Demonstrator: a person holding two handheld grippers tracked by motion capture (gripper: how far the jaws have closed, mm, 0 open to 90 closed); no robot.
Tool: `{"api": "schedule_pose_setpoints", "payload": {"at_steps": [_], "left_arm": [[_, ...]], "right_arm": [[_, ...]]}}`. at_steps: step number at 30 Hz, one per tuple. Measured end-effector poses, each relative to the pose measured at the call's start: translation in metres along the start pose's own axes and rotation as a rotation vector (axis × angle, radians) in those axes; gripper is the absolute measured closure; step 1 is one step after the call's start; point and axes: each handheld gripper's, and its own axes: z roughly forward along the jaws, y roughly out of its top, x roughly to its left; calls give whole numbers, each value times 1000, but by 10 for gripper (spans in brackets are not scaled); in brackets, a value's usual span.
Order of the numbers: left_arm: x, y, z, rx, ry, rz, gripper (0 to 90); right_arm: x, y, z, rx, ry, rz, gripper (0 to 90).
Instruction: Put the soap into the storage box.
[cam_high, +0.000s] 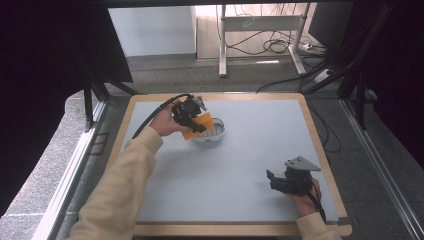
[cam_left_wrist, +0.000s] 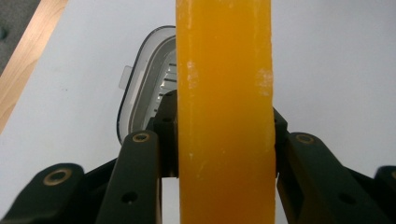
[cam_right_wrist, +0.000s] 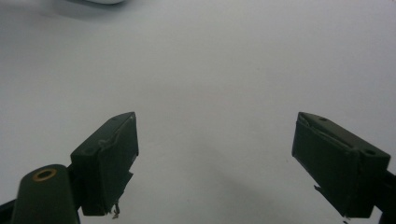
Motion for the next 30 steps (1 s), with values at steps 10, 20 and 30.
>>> {"api": "schedule_pose_setpoints", "payload": {"at_steps": [10, 20, 30], "left_arm": [[4, 9, 15, 5, -18, 17, 623], [8, 13, 21, 16, -24, 34, 623], [18, 23, 25, 31, -31, 73, 624]], "right_arm": [[-1, 0, 0, -1, 3, -1, 151], [-3, 0, 0, -3, 5, 4, 151], [-4, 1, 0, -8, 5, 8, 152]]}}
